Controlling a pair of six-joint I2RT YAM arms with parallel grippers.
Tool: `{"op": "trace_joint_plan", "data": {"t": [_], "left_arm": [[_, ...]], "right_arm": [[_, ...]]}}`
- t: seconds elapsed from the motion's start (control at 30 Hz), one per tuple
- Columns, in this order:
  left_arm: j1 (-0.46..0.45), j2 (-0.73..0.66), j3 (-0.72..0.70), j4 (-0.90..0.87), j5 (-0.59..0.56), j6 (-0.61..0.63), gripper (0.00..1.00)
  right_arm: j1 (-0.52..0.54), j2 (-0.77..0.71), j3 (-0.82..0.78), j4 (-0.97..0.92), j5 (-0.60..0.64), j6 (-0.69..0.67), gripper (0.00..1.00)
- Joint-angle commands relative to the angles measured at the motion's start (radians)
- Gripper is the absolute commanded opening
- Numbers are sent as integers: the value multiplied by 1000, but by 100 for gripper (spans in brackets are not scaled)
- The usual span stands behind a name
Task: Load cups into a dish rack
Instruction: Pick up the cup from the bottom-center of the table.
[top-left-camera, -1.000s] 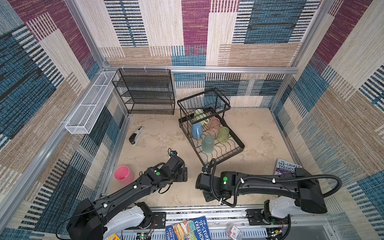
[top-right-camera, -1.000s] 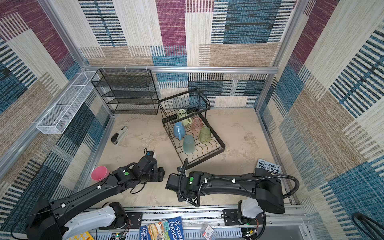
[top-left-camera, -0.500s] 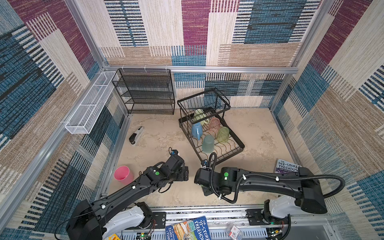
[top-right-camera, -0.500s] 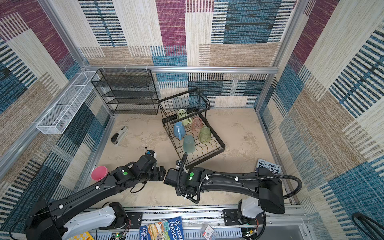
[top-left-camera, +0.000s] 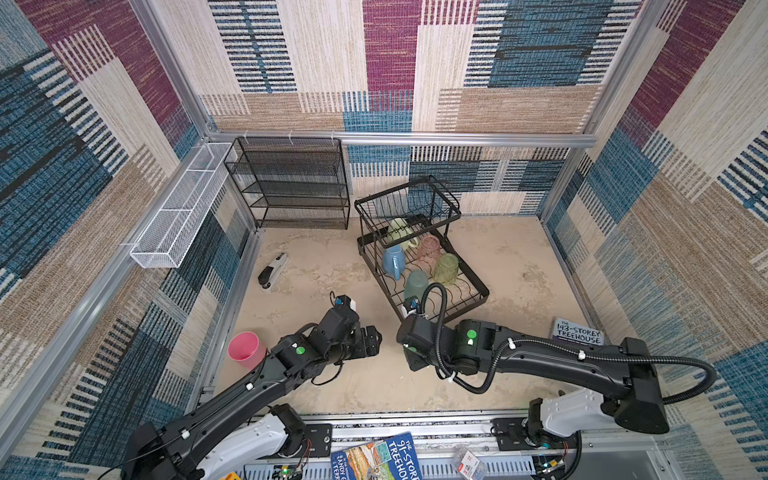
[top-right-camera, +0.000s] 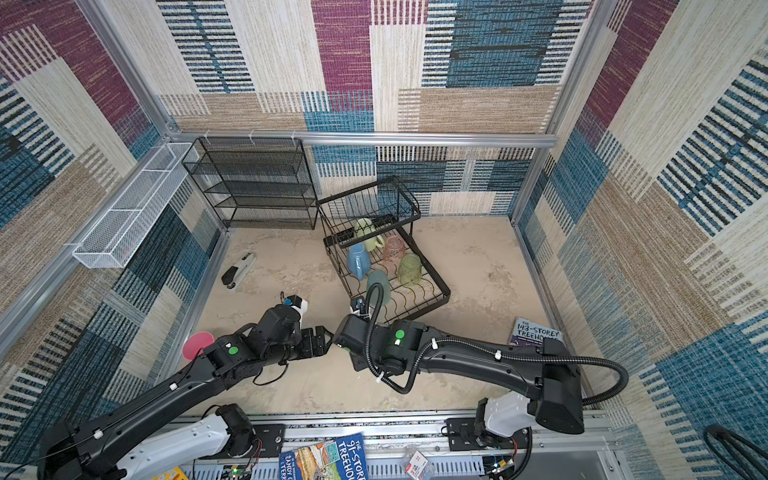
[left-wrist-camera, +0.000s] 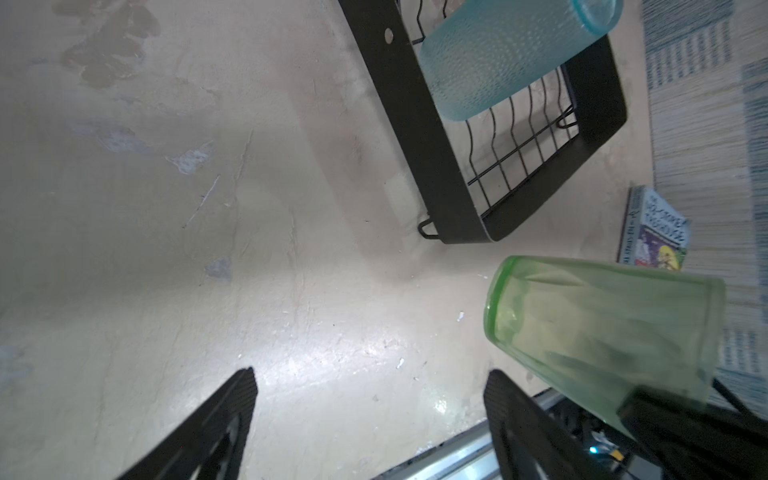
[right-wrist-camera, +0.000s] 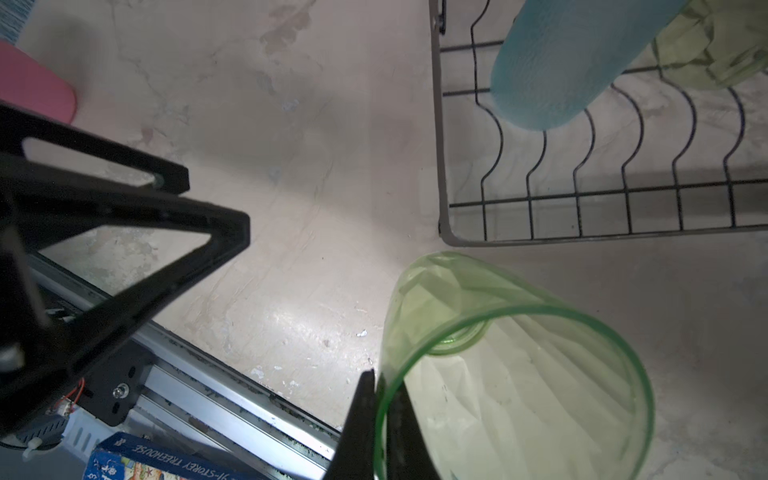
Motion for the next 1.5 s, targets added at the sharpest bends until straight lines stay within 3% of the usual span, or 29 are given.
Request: {"op": "trace_joint_plan", "data": {"t": [0.0,0.23,0.47,0.7,0.9,1.23,1.47], "left_arm": [[22,-39,-1,44,67,-111,89],[88,-129,-69,205,167,-331,89],[100,-218,-138,351,149,-561,90],[101,-250,-185,491,109,-716,89],[102,-206,-174,594,89,-794,89],[102,-27,-164,909,87,-944,89],[101,47,-142,1005,63,-1002,90]], "right_arm": [[-29,-33,-9,123,7,-77,0],[-88,-102,-69,297,-51,-154,0],[-116,-151,-107,461,-81,-195,0],[-123,-223,-182,651,-96,-227,0],[-137,-265,-237,774,-110,-243,0],[-161,-281,-275,885,-159,-261,0],[-174,-286,-297,922,-188,-265,0]]}}
